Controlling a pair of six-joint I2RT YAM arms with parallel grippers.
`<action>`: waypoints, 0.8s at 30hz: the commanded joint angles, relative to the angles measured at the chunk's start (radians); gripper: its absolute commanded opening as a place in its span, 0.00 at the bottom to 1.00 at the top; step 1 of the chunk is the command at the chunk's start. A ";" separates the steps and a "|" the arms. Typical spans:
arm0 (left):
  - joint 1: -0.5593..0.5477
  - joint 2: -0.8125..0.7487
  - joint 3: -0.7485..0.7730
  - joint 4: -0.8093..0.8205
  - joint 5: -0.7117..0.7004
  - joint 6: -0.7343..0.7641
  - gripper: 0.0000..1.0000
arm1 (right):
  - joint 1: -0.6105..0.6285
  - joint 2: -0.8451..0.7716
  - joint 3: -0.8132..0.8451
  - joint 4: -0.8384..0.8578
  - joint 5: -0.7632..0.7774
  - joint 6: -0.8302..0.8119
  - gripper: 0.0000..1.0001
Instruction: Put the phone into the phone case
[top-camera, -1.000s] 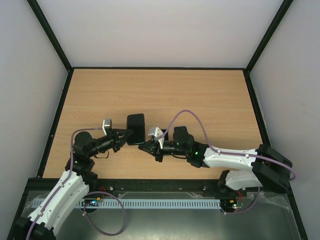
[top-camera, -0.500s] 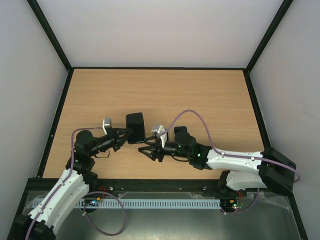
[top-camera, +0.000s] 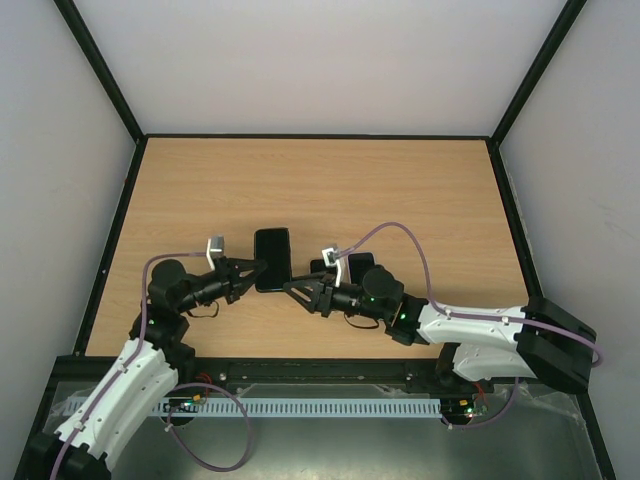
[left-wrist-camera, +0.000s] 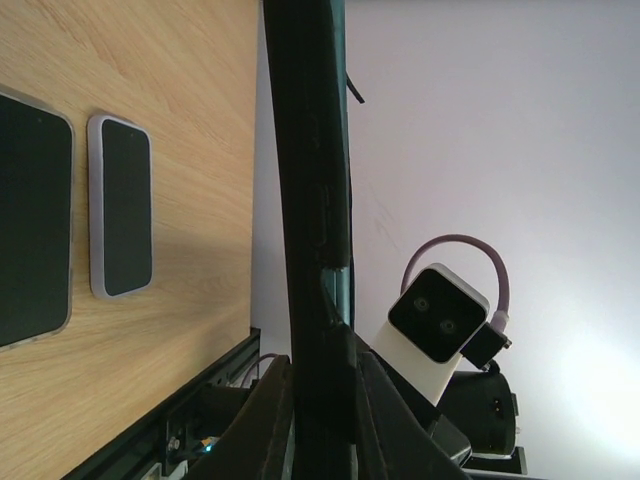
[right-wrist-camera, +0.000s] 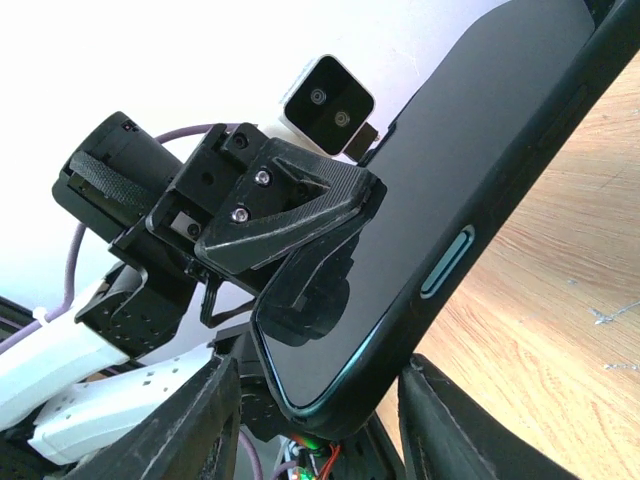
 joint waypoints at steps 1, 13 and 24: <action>-0.003 -0.011 0.035 -0.007 0.028 0.026 0.02 | -0.004 -0.035 0.051 0.049 0.004 -0.011 0.45; -0.003 0.015 0.045 -0.027 0.017 0.046 0.02 | 0.016 0.113 0.088 0.101 -0.019 0.152 0.47; -0.002 0.046 0.058 -0.039 0.022 0.034 0.02 | 0.021 0.105 0.088 -0.036 -0.087 -0.057 0.32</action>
